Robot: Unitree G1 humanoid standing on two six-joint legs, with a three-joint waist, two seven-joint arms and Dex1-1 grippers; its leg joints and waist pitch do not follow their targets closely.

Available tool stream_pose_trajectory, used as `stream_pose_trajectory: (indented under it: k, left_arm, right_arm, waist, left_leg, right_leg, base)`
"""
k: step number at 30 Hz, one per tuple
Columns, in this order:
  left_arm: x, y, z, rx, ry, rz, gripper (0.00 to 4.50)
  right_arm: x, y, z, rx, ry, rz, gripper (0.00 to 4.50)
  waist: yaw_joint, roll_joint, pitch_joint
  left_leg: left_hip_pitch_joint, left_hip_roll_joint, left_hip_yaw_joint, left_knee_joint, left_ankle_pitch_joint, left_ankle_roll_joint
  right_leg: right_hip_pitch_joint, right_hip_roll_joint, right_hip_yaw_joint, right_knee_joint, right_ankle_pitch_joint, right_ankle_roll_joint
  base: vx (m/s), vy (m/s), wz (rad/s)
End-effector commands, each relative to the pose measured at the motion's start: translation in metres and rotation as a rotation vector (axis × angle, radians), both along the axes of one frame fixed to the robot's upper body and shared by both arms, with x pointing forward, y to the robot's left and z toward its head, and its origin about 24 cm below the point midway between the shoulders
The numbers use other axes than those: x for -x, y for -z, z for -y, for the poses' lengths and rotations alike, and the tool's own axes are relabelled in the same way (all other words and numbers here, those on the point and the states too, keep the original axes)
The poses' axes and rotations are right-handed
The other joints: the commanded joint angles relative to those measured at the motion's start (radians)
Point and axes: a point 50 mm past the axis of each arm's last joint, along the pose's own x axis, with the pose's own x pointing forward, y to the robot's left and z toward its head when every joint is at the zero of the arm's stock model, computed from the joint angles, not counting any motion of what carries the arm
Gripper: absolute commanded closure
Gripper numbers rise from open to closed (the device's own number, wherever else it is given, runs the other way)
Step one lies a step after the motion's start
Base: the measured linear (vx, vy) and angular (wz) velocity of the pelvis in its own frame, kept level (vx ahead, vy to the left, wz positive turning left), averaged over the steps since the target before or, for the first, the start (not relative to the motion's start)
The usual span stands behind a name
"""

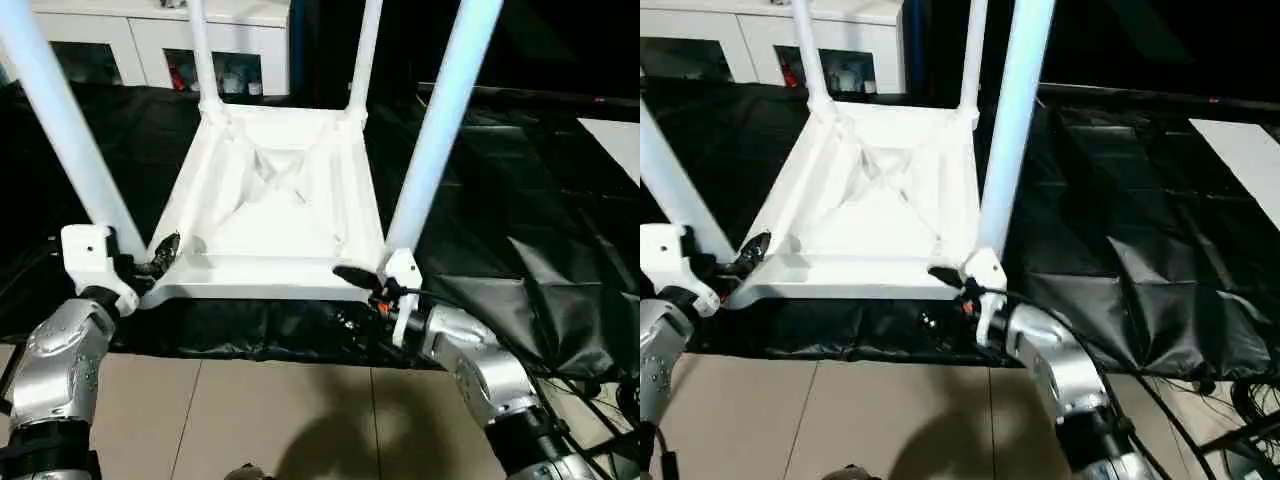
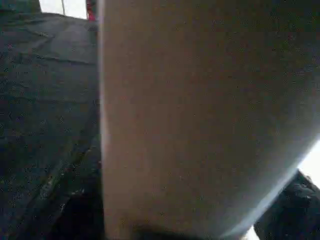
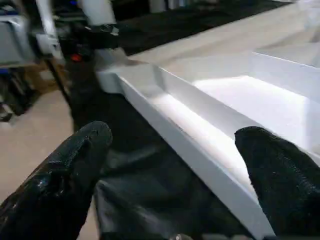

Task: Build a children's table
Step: Flip table

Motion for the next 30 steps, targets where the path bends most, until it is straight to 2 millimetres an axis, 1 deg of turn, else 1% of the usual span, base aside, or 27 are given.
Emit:
stream_pose_trajectory:
  k: [1, 2, 3, 4, 5, 7, 8, 9, 10, 12, 14, 15, 16, 17, 18, 19, 20, 21, 22, 23, 24, 25, 26, 27, 28, 29, 30]
  left_arm:
    - [0.001, -0.002, 0.005, -0.015, 0.014, -0.018, 1.26]
    - [0.001, -0.003, 0.005, -0.003, 0.013, -0.019, 1.35]
    - [0.001, -0.003, 0.005, 0.007, 0.014, -0.027, 1.47]
    - [0.001, -0.003, 0.005, 0.007, 0.014, -0.027, 1.61]
    - [0.001, -0.002, 0.006, 0.021, 0.017, -0.047, 1.61]
    - [0.002, 0.0, 0.006, 0.034, 0.024, -0.068, 1.73]
    - [0.002, 0.0, 0.007, 0.037, 0.028, -0.074, 1.81]
    - [0.003, 0.001, 0.008, 0.059, 0.027, -0.099, 1.91]
    - [0.004, 0.002, 0.009, 0.084, 0.026, -0.106, 1.91]
    - [0.004, 0.002, 0.012, 0.121, 0.023, -0.112, 2.09]
    - [0.004, 0.002, 0.014, 0.153, 0.019, -0.113, 2.18]
    - [0.003, 0.0, 0.017, 0.194, 0.019, -0.109, 2.18]
    - [0.001, -0.002, 0.023, 0.246, 0.026, -0.1, 2.18]
    - [-0.001, -0.004, 0.03, 0.311, 0.036, -0.089, 2.19]
    - [-0.001, -0.005, 0.03, 0.314, 0.037, -0.088, 2.19]
    - [-0.002, -0.006, 0.036, 0.367, 0.043, -0.078, 2.19]
    - [-0.004, -0.007, 0.04, 0.4, 0.047, -0.072, 2.19]
    - [-0.006, -0.009, 0.046, 0.447, 0.041, -0.063, 2.19]
    - [-0.011, -0.013, 0.053, 0.549, 0.012, -0.041, 2.19]
    - [-0.011, -0.013, 0.053, 0.549, 0.012, -0.041, 2.19]
    - [-0.014, -0.016, 0.06, 0.606, -0.001, -0.028, 2.19]
    - [-0.015, -0.016, 0.061, 0.611, -0.002, -0.027, 2.19]
    - [-0.015, -0.017, 0.063, 0.622, -0.003, -0.026, 2.19]
    - [-0.015, -0.017, 0.063, 0.622, -0.003, -0.026, 2.19]
    - [-0.016, -0.019, 0.069, 0.623, 0.019, -0.025, 2.21]
    - [-0.016, -0.02, 0.073, 0.614, 0.039, -0.028, 2.21]
    - [-0.015, -0.021, 0.086, 0.585, 0.1, -0.035, 2.22]
  right_arm:
    - [0.001, -0.005, -0.001, -0.035, -0.034, 0.017, 0.0]
    - [0.001, -0.006, -0.002, -0.041, -0.04, 0.027, 0.0]
    - [0.004, -0.009, -0.005, -0.062, -0.077, 0.039, 0.0]
    - [0.004, -0.009, -0.005, -0.062, -0.077, 0.039, 0.0]
    - [0.007, -0.01, -0.007, -0.067, -0.101, 0.054, 0.0]
    - [0.008, -0.01, -0.008, -0.067, -0.114, 0.062, 0.0]
    - [0.008, -0.01, -0.008, -0.066, -0.115, 0.065, 0.0]
    - [0.008, -0.009, -0.007, -0.068, -0.11, 0.063, 0.0]
    - [0.007, -0.008, -0.007, -0.064, -0.101, 0.065, 0.0]
    - [0.007, -0.007, -0.006, -0.062, -0.093, 0.064, 0.0]
    - [0.008, -0.007, -0.006, -0.063, -0.089, 0.06, 0.0]
    - [0.008, -0.005, -0.005, -0.062, -0.076, 0.054, 0.0]
    - [0.009, -0.004, -0.004, -0.06, -0.07, 0.047, 0.0]
    - [0.01, -0.002, -0.003, -0.059, -0.048, 0.039, 0.0]
    - [0.01, -0.002, -0.003, -0.059, -0.045, 0.039, 0.0]
    - [0.011, -0.001, -0.002, -0.062, -0.033, 0.034, 0.0]
    - [0.011, -0.001, -0.001, -0.064, -0.025, 0.032, 0.0]
    - [0.012, 0.0, 0.001, -0.062, -0.011, 0.034, 0.0]
    - [0.013, -0.002, 0.006, -0.065, 0.012, 0.032, 0.0]
    - [0.013, -0.002, 0.006, -0.065, 0.012, 0.032, 0.0]
    - [0.014, -0.002, 0.012, -0.051, 0.045, 0.033, 0.0]
    - [0.014, -0.002, 0.012, -0.05, 0.049, 0.032, 0.0]
    - [0.014, -0.002, 0.014, -0.044, 0.06, 0.031, 0.0]
    - [0.014, -0.002, 0.014, -0.044, 0.06, 0.031, 0.0]
    - [0.014, -0.001, 0.017, -0.052, 0.076, 0.006, 0.0]
    - [0.012, 0.0, 0.019, -0.055, 0.11, -0.005, 0.0]
    - [0.005, 0.004, 0.023, -0.061, 0.21, -0.04, 0.0]
  waist:
    - [0.002, 0.021, -0.053]
    - [0.003, 0.019, -0.052]
    - [0.006, 0.024, -0.053]
    - [0.007, 0.022, -0.053]
    - [0.008, 0.023, -0.053]
    - [0.012, 0.031, -0.053]
    - [0.012, 0.029, -0.053]
    - [0.014, 0.031, -0.053]
    - [0.017, 0.029, -0.053]
    - [0.021, 0.03, -0.052]
    - [0.022, 0.028, -0.052]
    - [0.021, 0.019, -0.051]
    - [0.024, 0.018, -0.051]
    - [0.024, 0.02, -0.051]
    - [0.025, 0.016, -0.051]
    - [0.023, 0.009, -0.05]
    - [0.025, 0.012, -0.05]
    - [0.025, 0.001, -0.05]
    - [0.031, 0.007, -0.048]
    - [0.037, 0.005, -0.047]
    - [0.037, 0.003, -0.048]
    - [0.04, 0.005, -0.048]
    - [0.037, 0.002, -0.046]
    - [0.038, 0.002, -0.047]
    - [0.036, 0.005, -0.048]
    - [0.035, 0.004, -0.047]
    - [0.036, 0.011, -0.049]
  left_leg:
    - [0.017, 0.118, -0.051, -0.097, -0.197, -0.01]
    - [0.016, 0.117, -0.052, -0.097, -0.19, -0.007]
    - [0.017, 0.116, -0.052, -0.096, -0.182, -0.007]
    - [0.015, 0.116, -0.051, -0.095, -0.181, -0.002]
    - [0.015, 0.115, -0.052, -0.096, -0.182, -0.002]
    - [0.017, 0.115, -0.053, -0.096, -0.202, -0.012]
    - [0.018, 0.115, -0.052, -0.097, -0.205, -0.015]
    - [0.018, 0.116, -0.052, -0.097, -0.212, -0.02]
    - [0.019, 0.116, -0.052, -0.097, -0.21, -0.023]
    - [0.018, 0.116, -0.052, -0.098, -0.209, -0.025]
    - [0.016, 0.115, -0.052, -0.098, -0.211, -0.024]
    - [0.016, 0.116, -0.05, -0.098, -0.206, -0.022]
    - [0.015, 0.116, -0.051, -0.097, -0.195, -0.016]
    - [0.014, 0.116, -0.051, -0.097, -0.191, -0.014]
    - [0.013, 0.117, -0.051, -0.096, -0.177, -0.008]
    - [0.012, 0.115, -0.049, -0.095, -0.171, 0.0]
    - [0.012, 0.116, -0.049, -0.094, -0.168, 0.002]
    - [0.012, 0.115, -0.046, -0.092, -0.162, 0.009]
    - [0.012, 0.113, -0.046, -0.089, -0.156, 0.017]
    - [0.012, 0.116, -0.044, -0.088, -0.147, 0.02]
    - [0.014, 0.117, -0.045, -0.088, -0.146, 0.022]
    - [0.013, 0.118, -0.045, -0.089, -0.143, 0.019]
    - [0.008, 0.116, -0.046, -0.092, -0.15, 0.019]
    - [0.008, 0.115, -0.047, -0.091, -0.15, 0.019]
    - [0.009, 0.115, -0.047, -0.091, -0.146, 0.02]
    - [0.007, 0.115, -0.048, -0.092, -0.143, 0.022]
    - [0.01, 0.117, -0.049, -0.09, -0.139, 0.02]
  right_leg:
    - [0.031, -0.113, 0.073, -0.052, -0.017, -0.247]
    - [0.031, -0.112, 0.072, -0.052, -0.01, -0.247]
    - [0.031, -0.112, 0.071, -0.049, 0.005, -0.249]
    - [0.032, -0.111, 0.071, -0.05, 0.014, -0.248]
    - [0.032, -0.111, 0.071, -0.05, 0.013, -0.247]
    - [0.031, -0.111, 0.07, -0.051, 0.004, -0.245]
    - [0.029, -0.11, 0.07, -0.051, 0.004, -0.246]
    - [0.029, -0.109, 0.07, -0.051, 0.002, -0.248]
    - [0.03, -0.11, 0.071, -0.05, 0.004, -0.251]
    - [0.029, -0.11, 0.071, -0.051, 0.002, -0.252]
    - [0.031, -0.111, 0.072, -0.052, -0.002, -0.251]
    - [0.033, -0.113, 0.072, -0.053, -0.006, -0.25]
    - [0.033, -0.116, 0.073, -0.052, -0.011, -0.252]
    - [0.033, -0.116, 0.073, -0.053, -0.015, -0.251]
    - [0.034, -0.117, 0.074, -0.053, -0.017, -0.25]
    - [0.034, -0.115, 0.073, -0.054, -0.025, -0.249]
    - [0.034, -0.117, 0.073, -0.055, -0.031, -0.251]
    - [0.034, -0.118, 0.074, -0.057, -0.045, -0.254]
    - [0.032, -0.121, 0.076, -0.06, -0.071, -0.253]
    - [0.032, -0.121, 0.076, -0.063, -0.081, -0.246]
    - [0.03, -0.12, 0.076, -0.063, -0.085, -0.244]
    - [0.031, -0.117, 0.074, -0.062, -0.082, -0.24]
    - [0.032, -0.115, 0.073, -0.062, -0.086, -0.234]
    - [0.033, -0.116, 0.073, -0.063, -0.09, -0.23]
    - [0.032, -0.115, 0.074, -0.063, -0.088, -0.222]
    - [0.034, -0.113, 0.073, -0.063, -0.082, -0.219]
    - [0.032, -0.114, 0.073, -0.063, -0.073, -0.218]
  base:
    - [0.0, 0.0, 0.0]
    - [0.0, 0.0, 0.0]
    - [0.0, 0.0, 0.0]
    - [0.0, 0.0, 0.0]
    - [0.0, 0.0, 0.0]
    - [0.0, 0.0, 0.0]
    - [0.0, 0.0, 0.0]
    - [0.0, 0.0, 0.0]
    - [0.0, 0.0, 0.0]
    - [0.0, 0.0, 0.0]
    - [0.0, 0.0, 0.0]
    - [0.0, 0.0, 0.0]
    - [0.0, 0.0, 0.0]
    - [0.0, 0.0, 0.0]
    - [0.0, 0.0, 0.0]
    - [0.0, 0.0, 0.0]
    - [0.0, 0.0, 0.0]
    - [0.0, 0.0, 0.0]
    - [0.0, 0.0, 0.0]
    - [0.0, 0.0, 0.0]
    - [0.0, 0.0, 0.0]
    - [0.0, 0.0, 0.0]
    - [0.0, 0.0, 0.0]
    - [0.0, 0.0, 0.0]
    - [0.0, 0.0, 0.0]
    - [0.0, 0.0, 0.0]
    - [0.0, 0.0, 0.0]
